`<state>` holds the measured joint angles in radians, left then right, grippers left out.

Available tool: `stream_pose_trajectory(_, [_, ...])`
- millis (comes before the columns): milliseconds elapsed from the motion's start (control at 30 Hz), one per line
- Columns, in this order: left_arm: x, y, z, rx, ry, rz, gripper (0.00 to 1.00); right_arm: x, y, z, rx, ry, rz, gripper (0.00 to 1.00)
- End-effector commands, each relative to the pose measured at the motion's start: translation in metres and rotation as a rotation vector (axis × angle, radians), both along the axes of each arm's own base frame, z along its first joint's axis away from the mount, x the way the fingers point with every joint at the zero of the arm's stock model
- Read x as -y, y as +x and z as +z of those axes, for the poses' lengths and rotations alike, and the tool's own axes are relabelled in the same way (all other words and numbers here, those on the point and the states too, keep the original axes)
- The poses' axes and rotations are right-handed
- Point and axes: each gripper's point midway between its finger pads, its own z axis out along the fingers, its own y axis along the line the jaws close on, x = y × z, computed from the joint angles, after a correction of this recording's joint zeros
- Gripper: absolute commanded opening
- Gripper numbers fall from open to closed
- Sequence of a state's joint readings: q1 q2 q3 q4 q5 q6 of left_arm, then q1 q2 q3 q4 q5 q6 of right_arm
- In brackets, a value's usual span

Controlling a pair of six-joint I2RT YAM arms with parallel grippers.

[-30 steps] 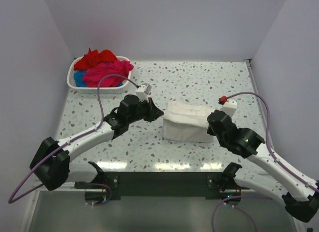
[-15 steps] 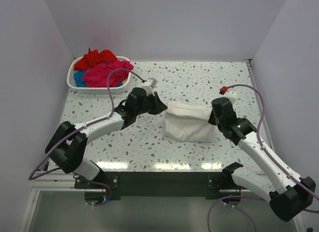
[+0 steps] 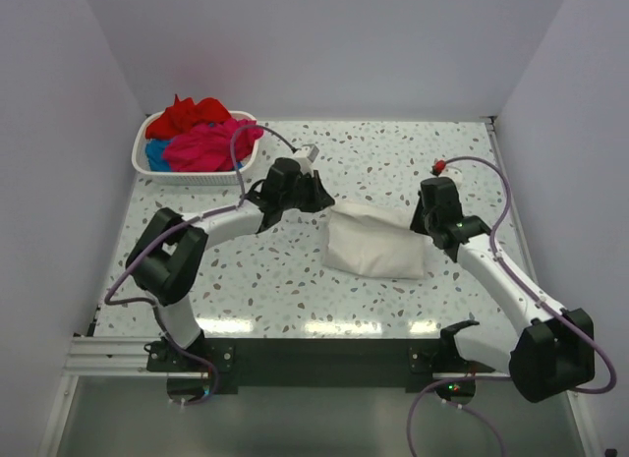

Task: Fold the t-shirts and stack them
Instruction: Fold the tshirt

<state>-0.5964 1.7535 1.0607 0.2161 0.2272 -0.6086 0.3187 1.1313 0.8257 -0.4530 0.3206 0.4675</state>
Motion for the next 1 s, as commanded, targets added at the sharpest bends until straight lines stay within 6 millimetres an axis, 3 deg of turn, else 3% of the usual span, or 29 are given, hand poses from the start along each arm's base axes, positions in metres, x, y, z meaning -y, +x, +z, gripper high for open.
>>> stream_pose_trajectory(0, [0.008,0.033,0.026,0.092,-0.023,-0.006,0.0,0.002,0.025,-0.003,0.024,0.012,0.004,0.0])
stream_pose_trajectory(33, [0.009,0.039,0.018,0.079,-0.005,0.005,0.0,0.004,0.033,0.001,0.031,0.018,-0.003,0.0])
stream_pose_trajectory(67, [0.006,0.046,0.016,0.077,0.02,0.025,0.07,0.011,0.04,0.001,0.033,0.02,-0.024,0.0])
stream_pose_trajectory(100, [0.01,0.06,0.034,0.109,0.011,0.042,0.4,0.015,0.045,0.001,0.033,0.015,-0.036,0.02])
stream_pose_trajectory(133, [0.009,0.07,0.03,0.105,0.033,0.057,0.56,0.017,0.055,0.006,0.036,0.012,-0.047,0.28])
stream_pose_trajectory(167, [0.007,0.075,0.032,0.1,0.057,0.075,0.7,0.023,0.058,0.008,0.03,0.003,-0.064,0.47])
stream_pose_trajectory(200, [0.01,0.083,0.049,0.131,0.049,0.083,0.88,0.025,0.061,0.014,0.038,-0.002,-0.073,0.63])
stream_pose_trajectory(233, [0.01,0.084,0.057,0.144,0.046,0.087,0.95,0.025,0.067,0.026,0.06,0.001,-0.073,0.79])
stream_pose_trajectory(267, [0.008,0.082,0.062,0.151,0.042,0.091,1.0,0.026,0.066,0.03,0.066,0.002,-0.074,0.85])
stream_pose_trajectory(333, [0.006,0.073,0.08,0.19,0.029,0.093,1.0,0.021,0.065,0.043,0.098,0.026,-0.054,0.94])
stream_pose_trajectory(367, [0.002,0.066,0.072,0.188,0.048,0.095,1.0,0.019,0.063,0.044,0.099,0.036,-0.042,0.94])
stream_pose_trajectory(400, [0.001,0.059,0.079,0.201,0.042,0.088,1.0,0.014,0.059,0.044,0.092,0.053,-0.018,0.95])
stream_pose_trajectory(467, [-0.003,0.043,0.061,0.171,0.066,0.075,1.0,0.009,0.05,0.042,0.082,0.077,0.009,0.95])
stream_pose_trajectory(533, [0.002,0.026,0.06,0.17,0.057,0.048,1.0,0.0,0.038,0.028,0.049,0.113,0.057,0.96])
stream_pose_trajectory(567, [0.002,0.016,0.048,0.145,0.067,0.036,1.0,-0.001,0.031,0.026,0.038,0.124,0.063,0.96])
stream_pose_trajectory(633, [0.011,-0.002,0.046,0.135,0.052,0.009,1.0,-0.004,0.018,0.012,-0.002,0.142,0.078,0.98])
stream_pose_trajectory(800, [0.042,-0.038,0.046,0.139,0.011,-0.071,1.0,-0.008,-0.004,0.001,-0.012,0.208,0.091,0.99])
stream_pose_trajectory(967, [0.061,-0.054,0.031,0.092,-0.023,-0.124,1.0,-0.011,-0.014,-0.017,-0.049,0.284,0.098,0.99])
